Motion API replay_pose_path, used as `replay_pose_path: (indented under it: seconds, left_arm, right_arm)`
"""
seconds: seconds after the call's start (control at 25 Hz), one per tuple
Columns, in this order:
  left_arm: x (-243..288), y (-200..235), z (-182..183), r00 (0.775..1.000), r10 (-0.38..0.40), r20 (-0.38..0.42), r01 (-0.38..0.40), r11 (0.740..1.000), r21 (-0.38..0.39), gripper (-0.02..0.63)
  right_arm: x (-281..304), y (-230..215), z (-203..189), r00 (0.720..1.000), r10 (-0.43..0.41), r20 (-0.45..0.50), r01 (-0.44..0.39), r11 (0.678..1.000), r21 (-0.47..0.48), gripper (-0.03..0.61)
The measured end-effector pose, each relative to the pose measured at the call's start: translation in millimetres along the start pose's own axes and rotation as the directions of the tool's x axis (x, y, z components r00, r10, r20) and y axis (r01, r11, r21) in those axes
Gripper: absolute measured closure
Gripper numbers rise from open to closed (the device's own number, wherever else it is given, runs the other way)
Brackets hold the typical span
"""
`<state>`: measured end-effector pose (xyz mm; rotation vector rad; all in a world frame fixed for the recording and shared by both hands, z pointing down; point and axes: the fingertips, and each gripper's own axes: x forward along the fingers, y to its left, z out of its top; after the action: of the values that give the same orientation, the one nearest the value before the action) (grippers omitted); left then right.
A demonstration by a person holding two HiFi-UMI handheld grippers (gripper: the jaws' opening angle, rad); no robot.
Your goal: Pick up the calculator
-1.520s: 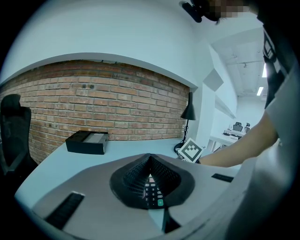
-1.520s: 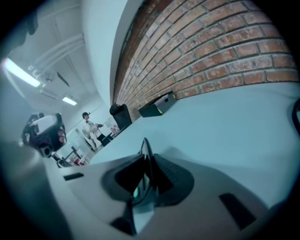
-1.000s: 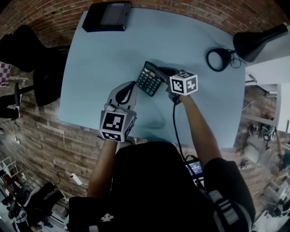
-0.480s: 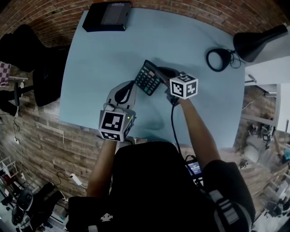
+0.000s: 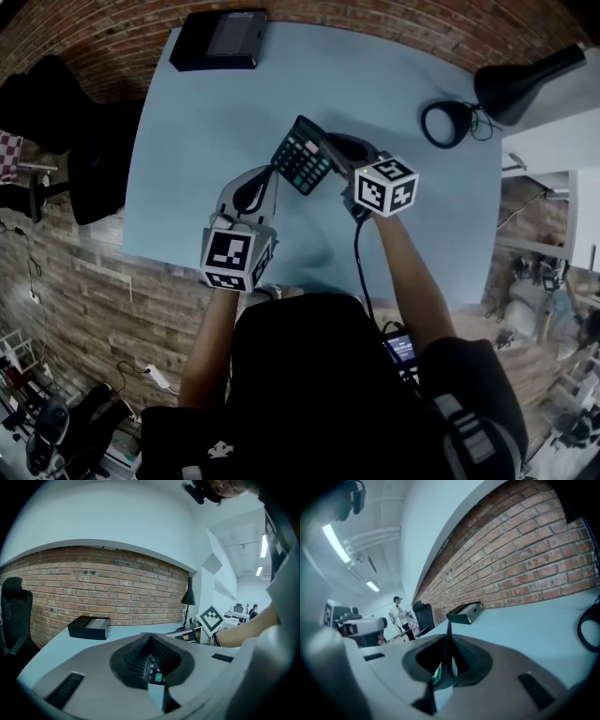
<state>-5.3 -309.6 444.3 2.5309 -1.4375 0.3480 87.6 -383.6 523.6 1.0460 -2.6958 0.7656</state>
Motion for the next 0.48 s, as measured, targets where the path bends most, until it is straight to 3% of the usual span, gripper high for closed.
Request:
replay_pose_path:
  seconds: [0.48]
  left_arm:
    - [-10,-3,20,0.998,0.023,0.05,-0.023,1.0,-0.001,0.605]
  right_arm:
    - [-41,46,68,0.991,0.013,0.135,0.013,0.982,-0.186,0.534]
